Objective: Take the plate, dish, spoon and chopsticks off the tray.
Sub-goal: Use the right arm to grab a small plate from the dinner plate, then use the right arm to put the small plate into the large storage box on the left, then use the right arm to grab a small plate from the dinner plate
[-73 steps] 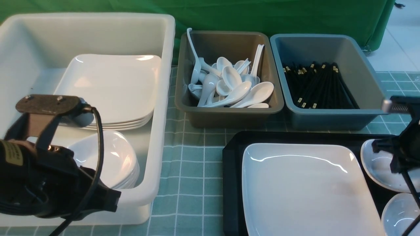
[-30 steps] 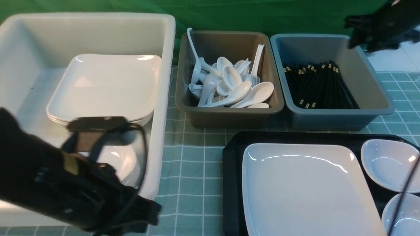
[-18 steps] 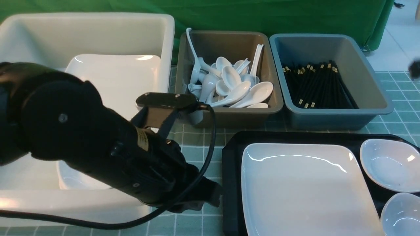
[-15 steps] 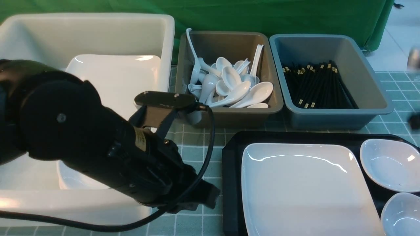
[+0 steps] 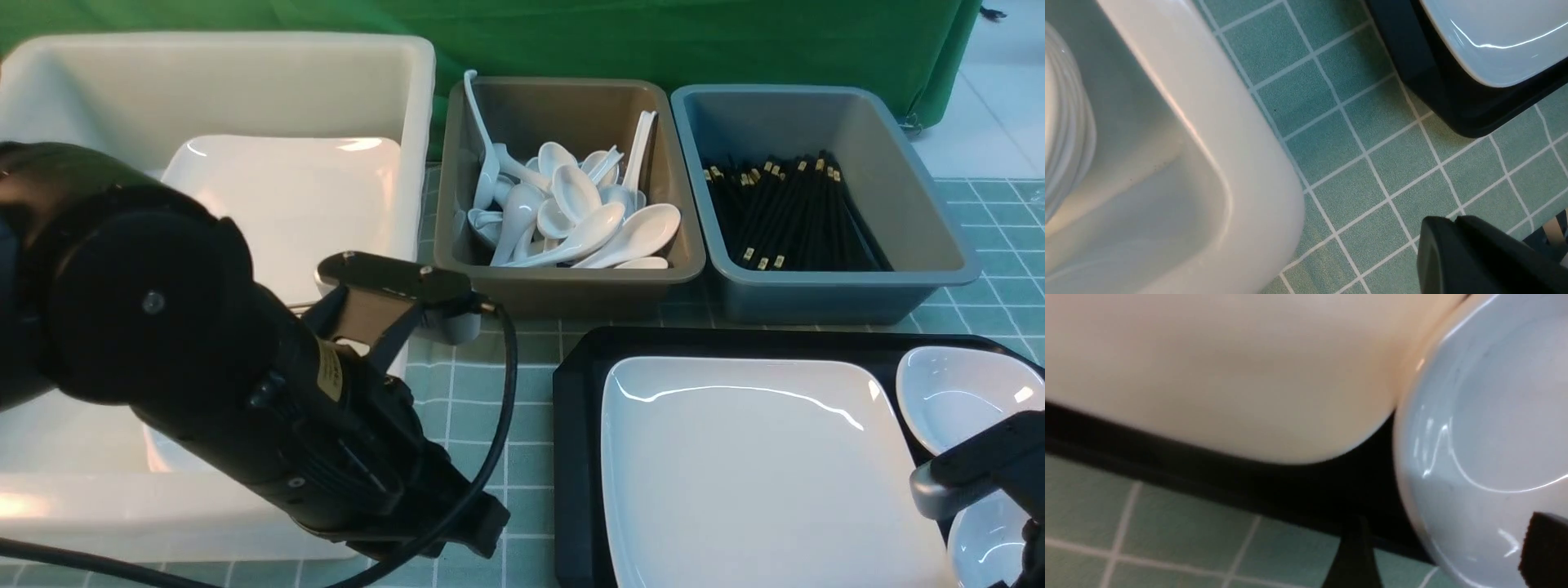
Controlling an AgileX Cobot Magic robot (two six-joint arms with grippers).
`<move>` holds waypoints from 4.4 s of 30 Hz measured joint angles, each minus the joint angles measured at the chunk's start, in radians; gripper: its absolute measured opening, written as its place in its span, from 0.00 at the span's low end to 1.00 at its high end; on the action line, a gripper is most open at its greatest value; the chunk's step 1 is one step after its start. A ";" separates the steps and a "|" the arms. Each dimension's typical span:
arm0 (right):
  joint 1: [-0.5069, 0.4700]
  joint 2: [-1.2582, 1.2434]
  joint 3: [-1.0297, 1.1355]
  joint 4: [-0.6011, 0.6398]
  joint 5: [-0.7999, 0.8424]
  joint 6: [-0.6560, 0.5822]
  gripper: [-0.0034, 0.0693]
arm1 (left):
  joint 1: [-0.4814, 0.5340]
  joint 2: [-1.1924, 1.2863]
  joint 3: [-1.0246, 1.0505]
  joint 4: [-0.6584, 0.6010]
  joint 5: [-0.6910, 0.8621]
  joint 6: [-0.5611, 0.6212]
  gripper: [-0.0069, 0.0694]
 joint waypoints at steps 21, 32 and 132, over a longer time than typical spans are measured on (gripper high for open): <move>0.008 0.089 -0.109 -0.054 0.053 0.054 0.20 | 0.243 -0.195 0.000 0.056 0.092 -0.046 0.10; 0.007 -0.145 -0.405 0.159 0.208 0.010 0.12 | 0.500 -0.266 0.000 0.061 0.181 0.010 0.10; -0.092 0.387 -0.289 -0.197 -0.261 0.026 0.38 | 0.169 -0.014 0.000 -0.169 -0.200 0.366 0.10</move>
